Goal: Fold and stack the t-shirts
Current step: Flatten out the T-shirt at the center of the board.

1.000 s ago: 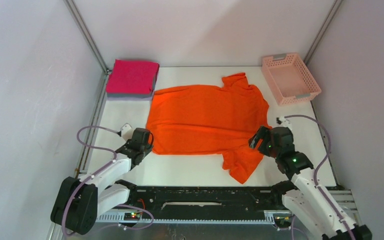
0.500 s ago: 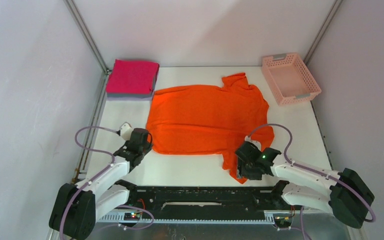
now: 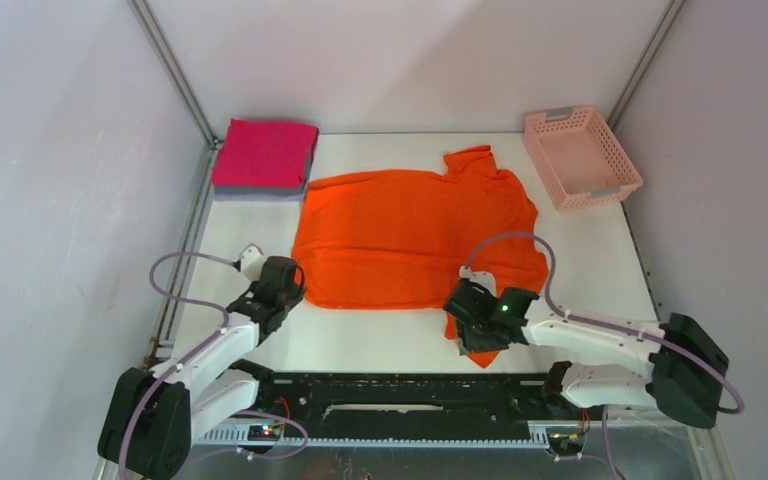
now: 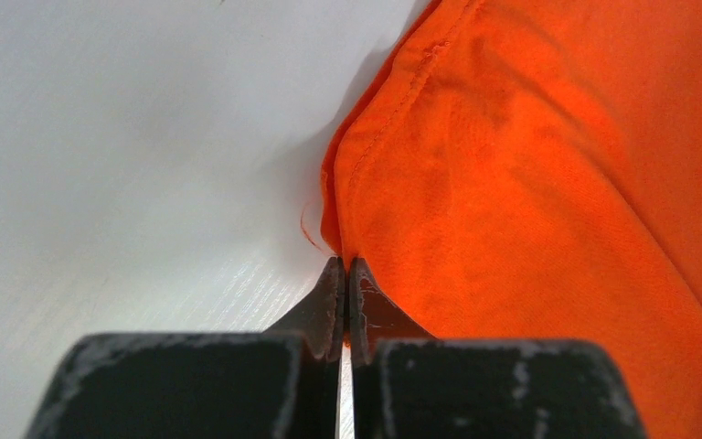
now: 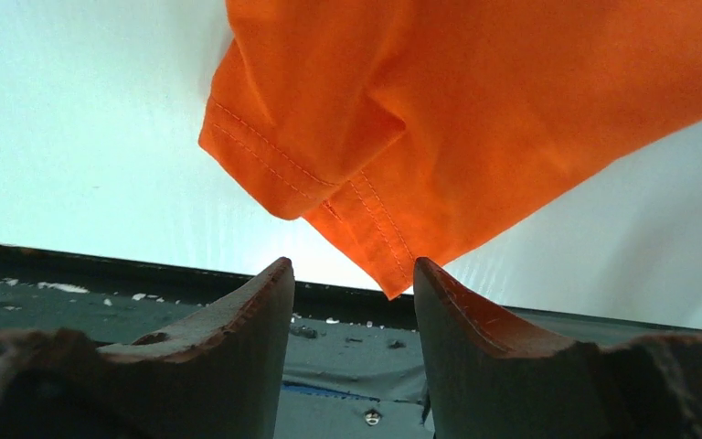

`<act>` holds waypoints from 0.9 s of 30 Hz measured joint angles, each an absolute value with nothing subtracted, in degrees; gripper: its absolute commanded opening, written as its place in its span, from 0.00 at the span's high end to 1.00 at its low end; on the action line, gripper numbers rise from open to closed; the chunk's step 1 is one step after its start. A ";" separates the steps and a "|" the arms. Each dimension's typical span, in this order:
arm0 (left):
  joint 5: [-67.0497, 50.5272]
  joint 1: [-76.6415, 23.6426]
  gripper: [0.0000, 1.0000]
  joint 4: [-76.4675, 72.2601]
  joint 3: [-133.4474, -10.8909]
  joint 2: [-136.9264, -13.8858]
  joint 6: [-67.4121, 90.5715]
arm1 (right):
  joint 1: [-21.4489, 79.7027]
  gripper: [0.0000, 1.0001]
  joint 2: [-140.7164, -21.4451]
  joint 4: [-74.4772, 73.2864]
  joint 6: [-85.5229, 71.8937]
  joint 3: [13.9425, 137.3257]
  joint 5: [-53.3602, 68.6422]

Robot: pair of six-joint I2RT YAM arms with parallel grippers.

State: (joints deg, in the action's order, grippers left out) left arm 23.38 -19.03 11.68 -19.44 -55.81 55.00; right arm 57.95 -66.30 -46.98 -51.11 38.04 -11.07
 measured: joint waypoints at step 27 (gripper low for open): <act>24.34 -19.03 1.00 12.97 -19.44 -54.92 55.00 | 50.89 0.98 -73.03 -37.91 -48.80 34.39 -7.92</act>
State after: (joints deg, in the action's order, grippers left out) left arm 24.34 -19.03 12.97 -19.44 -54.92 55.00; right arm 50.89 -73.03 -37.91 -48.80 34.39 -7.92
